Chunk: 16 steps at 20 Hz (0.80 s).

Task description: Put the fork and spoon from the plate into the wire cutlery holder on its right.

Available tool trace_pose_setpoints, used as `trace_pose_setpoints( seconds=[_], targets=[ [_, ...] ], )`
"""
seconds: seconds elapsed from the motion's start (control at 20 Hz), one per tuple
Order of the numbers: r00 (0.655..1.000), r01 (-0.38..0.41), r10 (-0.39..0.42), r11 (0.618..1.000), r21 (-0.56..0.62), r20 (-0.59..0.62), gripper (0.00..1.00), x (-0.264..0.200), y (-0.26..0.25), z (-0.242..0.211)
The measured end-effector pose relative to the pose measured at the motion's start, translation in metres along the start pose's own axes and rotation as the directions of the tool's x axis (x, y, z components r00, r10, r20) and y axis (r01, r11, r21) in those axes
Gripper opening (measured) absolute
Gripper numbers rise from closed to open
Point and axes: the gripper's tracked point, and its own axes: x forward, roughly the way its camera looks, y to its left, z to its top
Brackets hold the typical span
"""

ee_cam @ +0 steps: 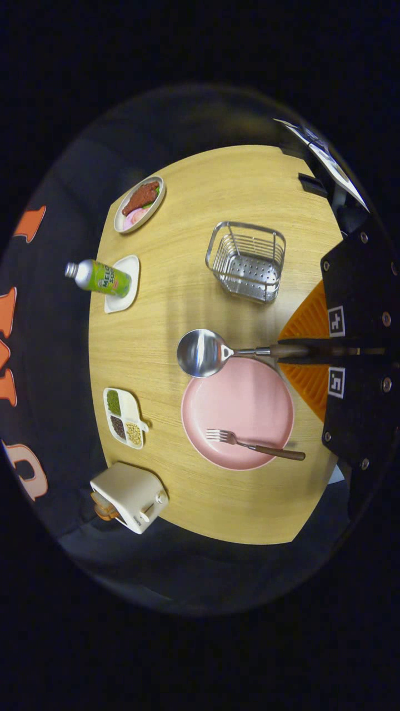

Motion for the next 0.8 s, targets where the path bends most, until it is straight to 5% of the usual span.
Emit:
trace_pose_setpoints(
  seconds=[0.35,0.8],
  targets=[
    [0.995,0.088,-0.083,0.990,0.114,-0.049,0.05,-0.004,-0.060,-0.023],
    [0.992,0.097,-0.085,0.984,0.148,-0.088,0.07,0.004,-0.078,-0.025]
  ],
)
